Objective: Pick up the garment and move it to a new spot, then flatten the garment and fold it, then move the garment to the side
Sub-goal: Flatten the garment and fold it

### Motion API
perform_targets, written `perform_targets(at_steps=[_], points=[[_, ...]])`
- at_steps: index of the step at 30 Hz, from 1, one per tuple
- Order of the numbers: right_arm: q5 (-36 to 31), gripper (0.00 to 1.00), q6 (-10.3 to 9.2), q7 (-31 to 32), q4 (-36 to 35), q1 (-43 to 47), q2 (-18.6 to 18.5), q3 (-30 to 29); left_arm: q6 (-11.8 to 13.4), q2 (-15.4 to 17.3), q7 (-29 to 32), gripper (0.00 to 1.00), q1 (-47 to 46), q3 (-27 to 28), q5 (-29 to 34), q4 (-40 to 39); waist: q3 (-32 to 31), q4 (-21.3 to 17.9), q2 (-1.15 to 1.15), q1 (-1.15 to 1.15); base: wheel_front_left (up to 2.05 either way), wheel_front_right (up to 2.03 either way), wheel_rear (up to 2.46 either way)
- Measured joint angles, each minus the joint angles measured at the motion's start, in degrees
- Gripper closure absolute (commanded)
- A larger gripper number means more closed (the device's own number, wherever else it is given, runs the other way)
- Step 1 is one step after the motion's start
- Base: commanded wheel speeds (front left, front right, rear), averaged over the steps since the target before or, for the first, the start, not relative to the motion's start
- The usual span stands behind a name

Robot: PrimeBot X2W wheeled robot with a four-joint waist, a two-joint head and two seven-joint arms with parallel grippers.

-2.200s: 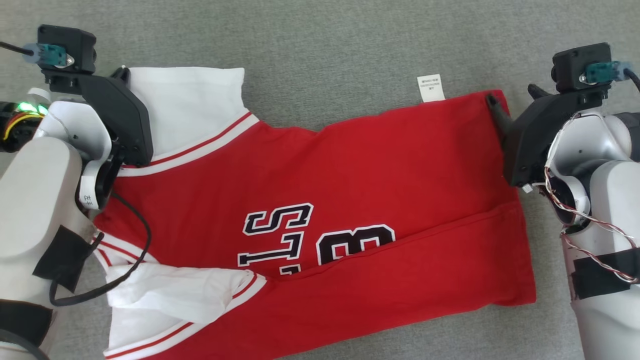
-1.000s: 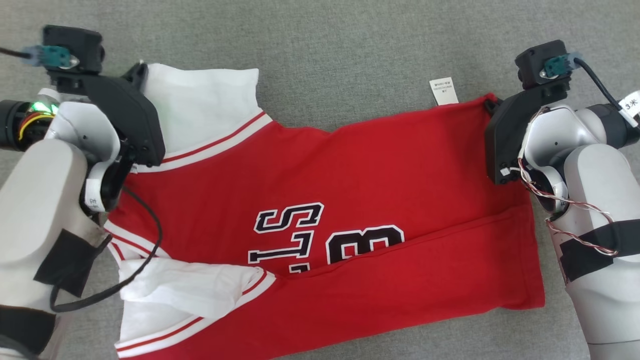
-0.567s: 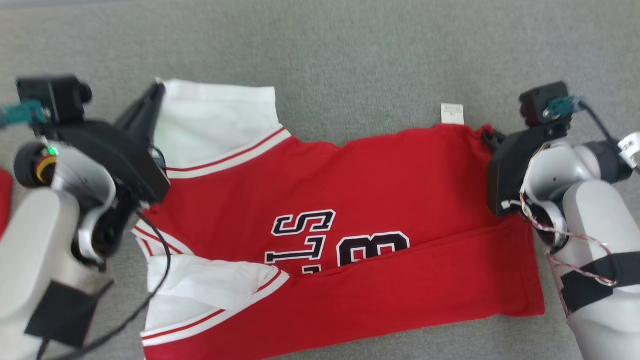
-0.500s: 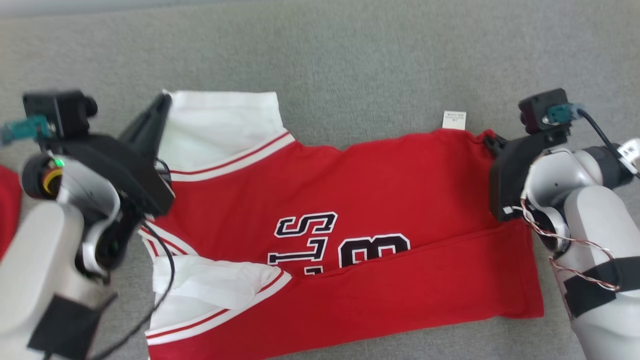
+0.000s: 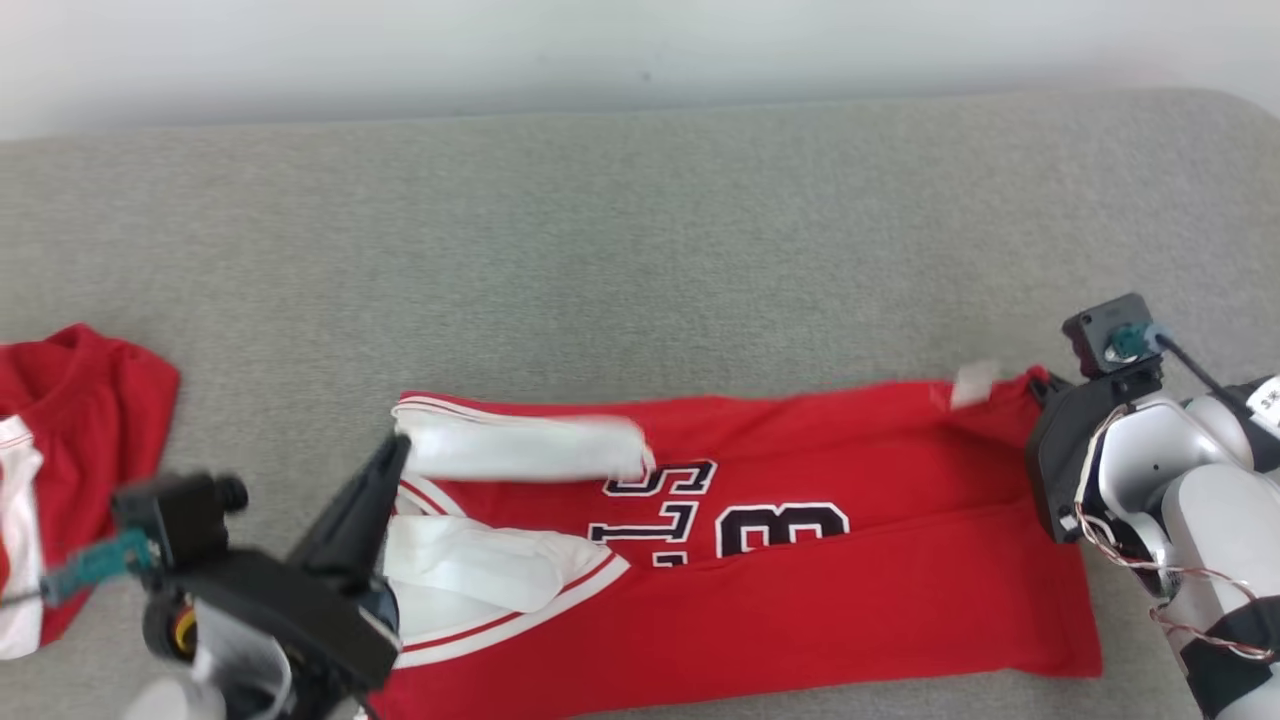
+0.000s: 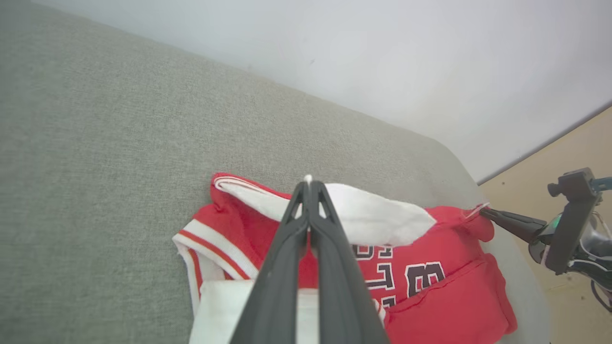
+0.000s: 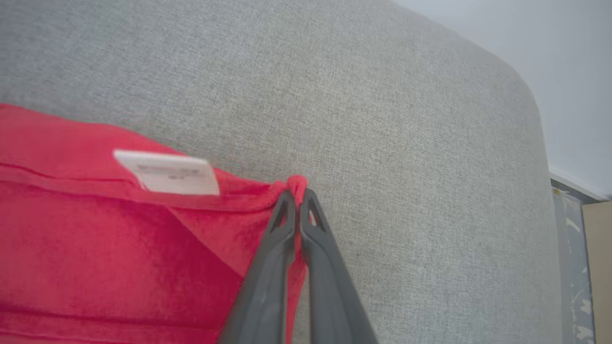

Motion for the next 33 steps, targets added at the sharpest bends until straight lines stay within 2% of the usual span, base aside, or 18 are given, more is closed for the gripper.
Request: perform_targets(at_steps=[10, 16, 21, 22, 23, 30, 31, 32, 33], points=[[1.2, 1.0, -0.01, 3.5, -0.1, 3.5, -4.3, 2.9, 0.7, -3.2, -3.6, 1.0, 10.0, -1.7, -1.4, -1.8, -3.3, 3.7, 0.0, 0.0, 0.0, 0.0, 0.0], [2.0, 1.0, -0.01, 5.6, -2.8, 6.5, -5.3, 3.2, 1.2, -5.0, -6.1, 1.0, 12.8, -2.6, -0.7, -0.9, -5.0, 4.9, 0.0, 0.0, 0.0, 0.0, 0.0], [2.0, 1.0, -0.01, 7.3, -4.9, 8.3, -5.6, 2.5, 1.3, -5.1, -6.8, 1.0, 15.4, -2.6, -1.4, 0.4, -5.6, 4.8, 0.0, 0.0, 0.0, 0.0, 0.0], [1.9, 0.78, -0.01, 7.4, -5.2, 8.6, -5.7, 2.1, 1.5, -5.1, -7.1, 1.0, 15.6, -2.7, -1.2, 0.9, -5.7, 4.7, 0.0, 0.01, 0.0, 0.0, 0.0], [1.8, 0.0, 0.0, 7.4, -5.3, 8.8, -5.7, 1.5, 2.0, -4.6, -7.5, 1.0, 15.5, -2.9, 0.2, 1.5, -5.7, 4.7, 0.0, 0.01, 0.0, 0.0, 0.0], [1.4, 0.0, -0.01, 7.5, -6.1, 10.9, -3.7, -3.2, 1.9, -4.8, -8.2, 1.0, 15.5, -4.5, 1.6, 5.2, -6.0, 4.4, 0.0, 0.01, 0.0, 0.0, 0.0], [1.4, 0.0, -0.01, 7.2, -6.6, 11.1, -3.2, -4.2, 1.9, -4.6, -8.4, 0.97, 15.5, -4.9, 2.5, 5.9, -6.1, 4.5, 0.0, 0.01, 0.0, 0.0, 0.0], [1.3, 0.0, 0.0, 6.7, -7.1, 11.4, -2.8, -5.2, 1.7, -4.5, -8.5, 0.0, 15.5, -5.3, 3.1, 6.5, -6.3, 4.5, 0.0, 0.01, 0.0, 0.0, 0.0], [1.3, 0.0, -0.01, 6.3, -7.7, 11.9, -2.3, -5.8, 1.6, -4.6, -8.5, 0.0, 15.5, -5.8, 3.3, 7.2, -6.4, 4.5, 0.0, 0.01, 0.0, 0.0, 0.0]])
